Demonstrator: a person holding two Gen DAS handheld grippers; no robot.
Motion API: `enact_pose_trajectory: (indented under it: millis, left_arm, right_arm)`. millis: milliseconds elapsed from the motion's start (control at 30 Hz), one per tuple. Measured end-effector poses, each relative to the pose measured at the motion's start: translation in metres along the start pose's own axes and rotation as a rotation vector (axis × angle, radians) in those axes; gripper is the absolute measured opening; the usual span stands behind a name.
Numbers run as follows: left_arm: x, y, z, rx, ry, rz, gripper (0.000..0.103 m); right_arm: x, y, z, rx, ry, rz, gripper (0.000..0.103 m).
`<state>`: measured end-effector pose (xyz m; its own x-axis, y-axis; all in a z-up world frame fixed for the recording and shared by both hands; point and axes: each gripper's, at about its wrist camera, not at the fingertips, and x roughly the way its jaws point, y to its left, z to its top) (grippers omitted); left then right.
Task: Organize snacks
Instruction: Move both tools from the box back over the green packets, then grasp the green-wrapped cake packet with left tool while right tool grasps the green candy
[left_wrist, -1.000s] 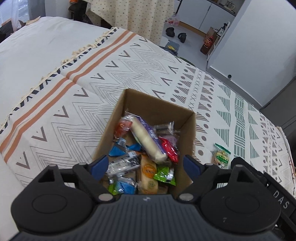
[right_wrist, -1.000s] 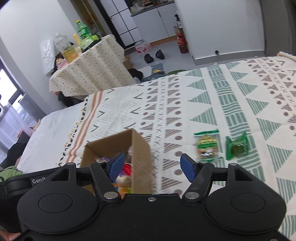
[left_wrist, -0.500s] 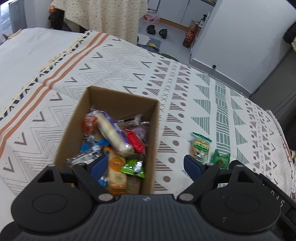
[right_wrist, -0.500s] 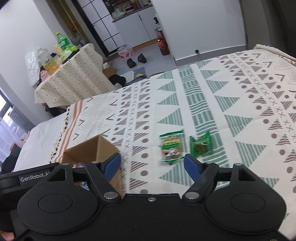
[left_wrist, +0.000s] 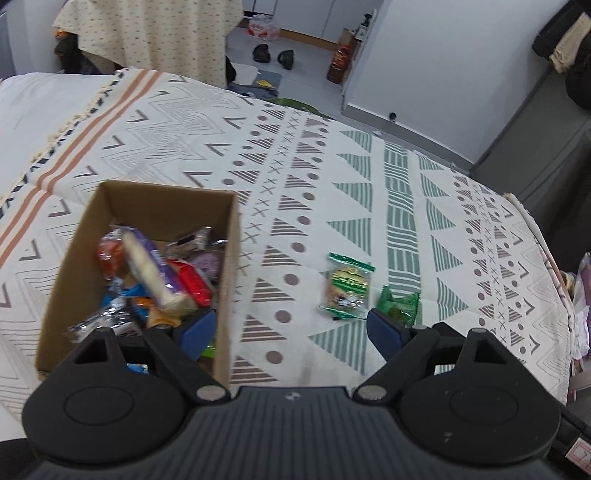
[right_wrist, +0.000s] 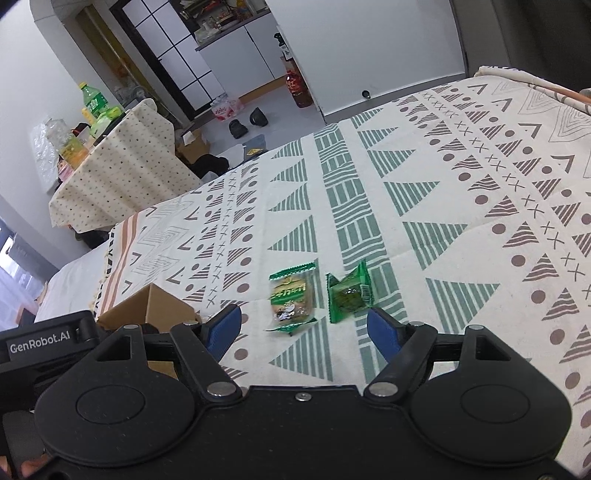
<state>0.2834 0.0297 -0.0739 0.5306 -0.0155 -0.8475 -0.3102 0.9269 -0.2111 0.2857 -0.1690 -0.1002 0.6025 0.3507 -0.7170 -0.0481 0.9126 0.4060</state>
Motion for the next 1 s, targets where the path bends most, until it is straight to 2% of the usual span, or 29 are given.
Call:
enact_pose_trajectory:
  millis: [367,533,1000]
  left_arm:
    - [0.037,-0.029,0.007,0.031,0.037,-0.023,0.088]
    - [0.059,-0.038,0.01,0.04,0.05,-0.019,0.088]
    - [0.117,-0.051,0.014,0.048,0.114,-0.026,0.082]
  right_arm:
    - [0.027,-0.026,0.009,0.035,0.039,0.029,0.069]
    - [0.043,-0.037,0.013,0.057,0.067,0.04,0.061]
    - [0.085,-0.062,0.02,0.108,0.133,0.047,0.046]
